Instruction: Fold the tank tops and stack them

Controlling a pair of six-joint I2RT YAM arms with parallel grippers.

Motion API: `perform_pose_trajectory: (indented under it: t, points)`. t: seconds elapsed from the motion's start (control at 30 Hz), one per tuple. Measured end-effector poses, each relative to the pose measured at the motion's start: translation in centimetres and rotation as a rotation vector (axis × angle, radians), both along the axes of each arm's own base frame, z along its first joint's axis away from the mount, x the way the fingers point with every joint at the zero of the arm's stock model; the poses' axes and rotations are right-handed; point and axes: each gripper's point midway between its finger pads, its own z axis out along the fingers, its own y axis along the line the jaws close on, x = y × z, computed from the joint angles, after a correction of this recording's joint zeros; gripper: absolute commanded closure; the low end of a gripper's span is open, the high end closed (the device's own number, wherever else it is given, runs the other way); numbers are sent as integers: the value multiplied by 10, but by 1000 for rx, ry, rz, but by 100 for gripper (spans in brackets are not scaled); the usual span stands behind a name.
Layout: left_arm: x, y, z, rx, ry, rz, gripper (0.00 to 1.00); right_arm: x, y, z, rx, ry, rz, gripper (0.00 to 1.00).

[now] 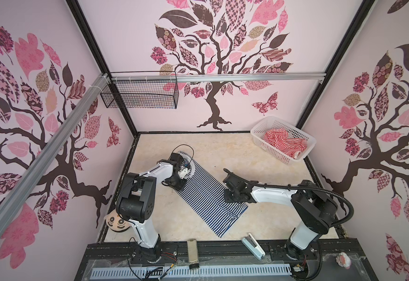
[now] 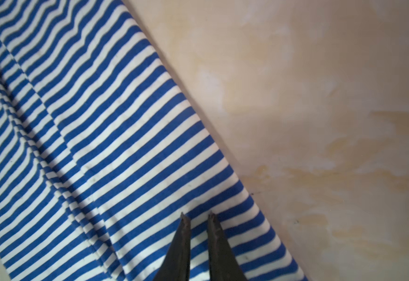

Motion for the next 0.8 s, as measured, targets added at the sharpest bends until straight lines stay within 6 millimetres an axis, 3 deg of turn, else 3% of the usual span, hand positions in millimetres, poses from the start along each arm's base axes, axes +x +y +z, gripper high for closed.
perform_pose_trajectory:
  t: [0.13, 0.3, 0.63, 0.7, 0.8]
  points:
    - [23, -8, 0, -2, -3, -7, 62, -6, -5, -1, 21, 3, -19, 82]
    - [67, -32, 1, 7, -43, -44, 62, -13, -11, 0, 50, 10, -54, 82]
    - [179, -114, 6, -27, -161, -112, 62, -18, -15, 0, 89, 36, -131, 82]
    - [192, -121, 7, -36, -180, -108, 62, -18, -15, 0, 90, 38, -139, 82]
    - [194, -121, 7, -35, -175, -95, 62, -16, -16, 1, 71, 41, -147, 82]
